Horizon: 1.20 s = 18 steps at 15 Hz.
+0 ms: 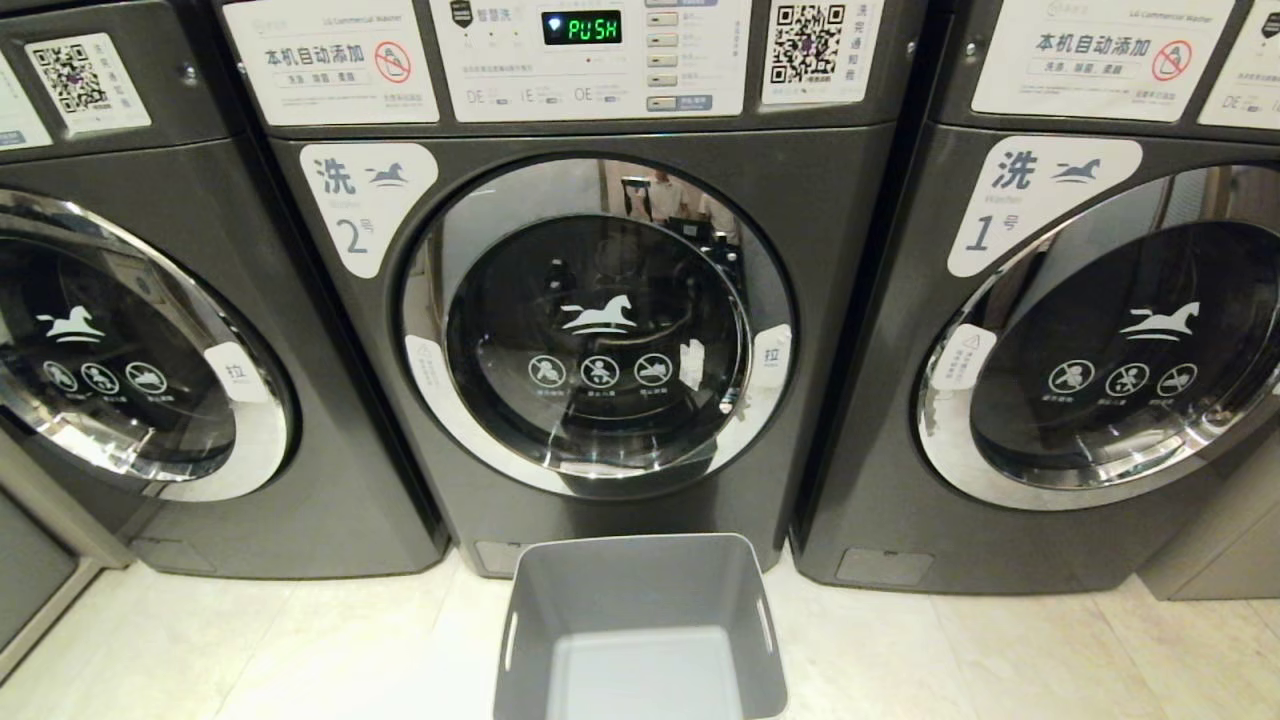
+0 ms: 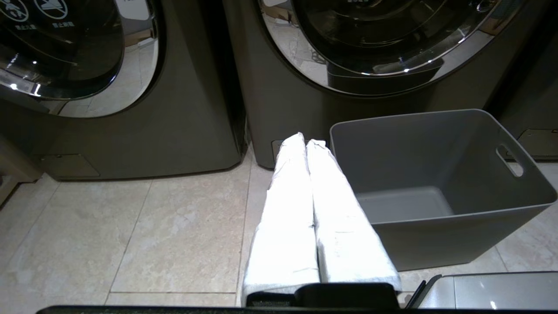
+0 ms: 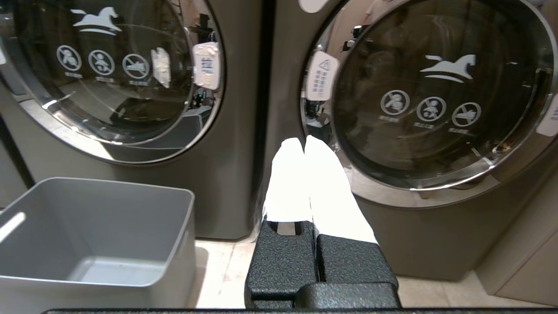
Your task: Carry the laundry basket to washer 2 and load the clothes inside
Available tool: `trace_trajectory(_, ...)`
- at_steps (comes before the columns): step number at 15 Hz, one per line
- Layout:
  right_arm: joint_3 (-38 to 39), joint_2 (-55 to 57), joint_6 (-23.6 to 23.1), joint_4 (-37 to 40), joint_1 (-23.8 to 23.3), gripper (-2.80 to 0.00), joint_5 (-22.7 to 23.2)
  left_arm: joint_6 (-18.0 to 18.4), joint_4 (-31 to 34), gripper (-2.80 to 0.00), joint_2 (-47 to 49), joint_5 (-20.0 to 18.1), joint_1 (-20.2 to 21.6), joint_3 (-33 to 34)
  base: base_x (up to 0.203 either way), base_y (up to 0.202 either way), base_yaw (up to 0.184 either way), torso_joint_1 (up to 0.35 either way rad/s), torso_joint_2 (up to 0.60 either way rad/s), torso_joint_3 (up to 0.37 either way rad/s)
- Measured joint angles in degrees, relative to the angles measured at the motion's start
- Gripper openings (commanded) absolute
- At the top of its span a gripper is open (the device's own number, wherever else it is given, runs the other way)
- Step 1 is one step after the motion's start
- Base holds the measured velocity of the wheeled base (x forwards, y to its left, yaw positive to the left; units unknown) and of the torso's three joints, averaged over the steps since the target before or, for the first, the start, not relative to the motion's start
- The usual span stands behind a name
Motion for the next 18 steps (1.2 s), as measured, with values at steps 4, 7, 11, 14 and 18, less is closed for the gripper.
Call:
trace_trajectory(4, 0.0, 0.02, -0.01, 0.0, 0.0, -2.8, -0.02, 0.0, 0.0, -2.8, 0.0, -0.02, 0.0, 0.0, 0.0, -0.194, 0.001, 0.002, 0.0, 0.002)
trace_trajectory(7, 0.0, 0.02, 0.0, -0.04, 0.0, -2.8, 0.02, 0.0, 0.0, -2.8, 0.0, 0.0, 0.0, 0.0, 0.0, -0.192, 0.002, 0.006, 0.0, 0.002)
trace_trajectory(11, 0.0, 0.02, -0.01, -0.02, 0.0, -2.8, 0.0, 0.0, 0.02, -2.8, -0.02, 0.02, 0.0, 0.0, 0.0, -0.195, 0.002, 0.001, 0.0, 0.002)
trace_trajectory(14, 0.0, 0.02, -0.01, 0.0, 0.0, -2.8, 0.0, 0.0, 0.02, -2.8, -0.02, 0.02, 0.0, 0.0, 0.0, -0.196, 0.0, 0.003, 0.0, 0.0)
trace_trajectory(18, 0.0, 0.02, -0.01, -0.02, 0.0, -2.8, 0.02, 0.0, 0.02, -2.8, -0.02, 0.02, 0.0, 0.0, 0.0, -0.197, 0.001, 0.001, 0.0, 0.003)
